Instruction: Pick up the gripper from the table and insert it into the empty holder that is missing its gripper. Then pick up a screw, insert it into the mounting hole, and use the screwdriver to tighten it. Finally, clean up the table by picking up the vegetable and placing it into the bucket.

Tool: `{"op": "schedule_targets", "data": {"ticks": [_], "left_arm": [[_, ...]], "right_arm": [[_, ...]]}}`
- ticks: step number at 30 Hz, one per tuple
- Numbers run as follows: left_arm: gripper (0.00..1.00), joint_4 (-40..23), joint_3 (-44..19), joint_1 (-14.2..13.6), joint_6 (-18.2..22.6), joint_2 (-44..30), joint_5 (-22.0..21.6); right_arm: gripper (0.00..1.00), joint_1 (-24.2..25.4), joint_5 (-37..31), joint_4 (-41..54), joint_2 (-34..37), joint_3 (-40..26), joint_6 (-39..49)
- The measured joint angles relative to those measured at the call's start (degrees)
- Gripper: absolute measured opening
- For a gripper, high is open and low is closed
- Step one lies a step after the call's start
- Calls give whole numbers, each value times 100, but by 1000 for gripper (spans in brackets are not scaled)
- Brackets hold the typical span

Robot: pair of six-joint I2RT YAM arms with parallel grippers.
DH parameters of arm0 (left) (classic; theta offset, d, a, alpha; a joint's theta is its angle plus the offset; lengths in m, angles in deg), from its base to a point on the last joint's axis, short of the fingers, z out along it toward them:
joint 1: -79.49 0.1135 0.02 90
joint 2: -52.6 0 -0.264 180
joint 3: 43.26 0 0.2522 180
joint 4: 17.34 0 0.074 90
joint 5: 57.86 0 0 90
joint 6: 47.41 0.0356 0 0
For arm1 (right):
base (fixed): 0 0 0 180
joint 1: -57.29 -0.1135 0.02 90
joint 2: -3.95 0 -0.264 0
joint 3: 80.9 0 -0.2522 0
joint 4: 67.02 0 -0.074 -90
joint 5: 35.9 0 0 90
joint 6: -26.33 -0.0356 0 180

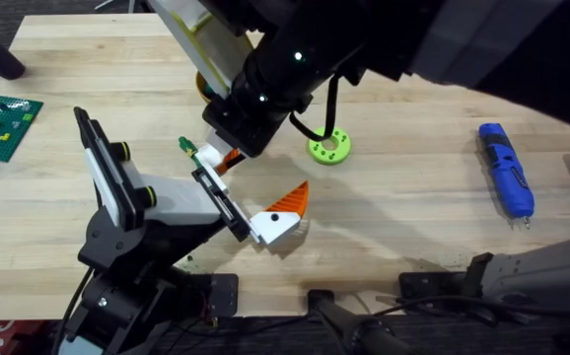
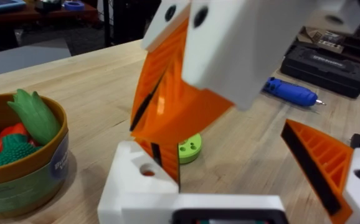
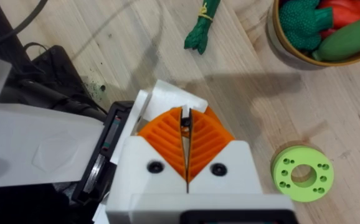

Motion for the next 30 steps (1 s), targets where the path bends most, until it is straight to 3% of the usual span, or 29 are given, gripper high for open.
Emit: {"op": "schedule_targets", "data": {"ticks": [18, 30], "left_arm": [[988, -2, 0, 0, -22, 0, 2], [990, 0, 0, 0, -20, 0, 0]], "right_arm": [[10, 146, 40, -203, -485, 2, 106], [10, 146, 478, -189, -246, 2, 364]]}}
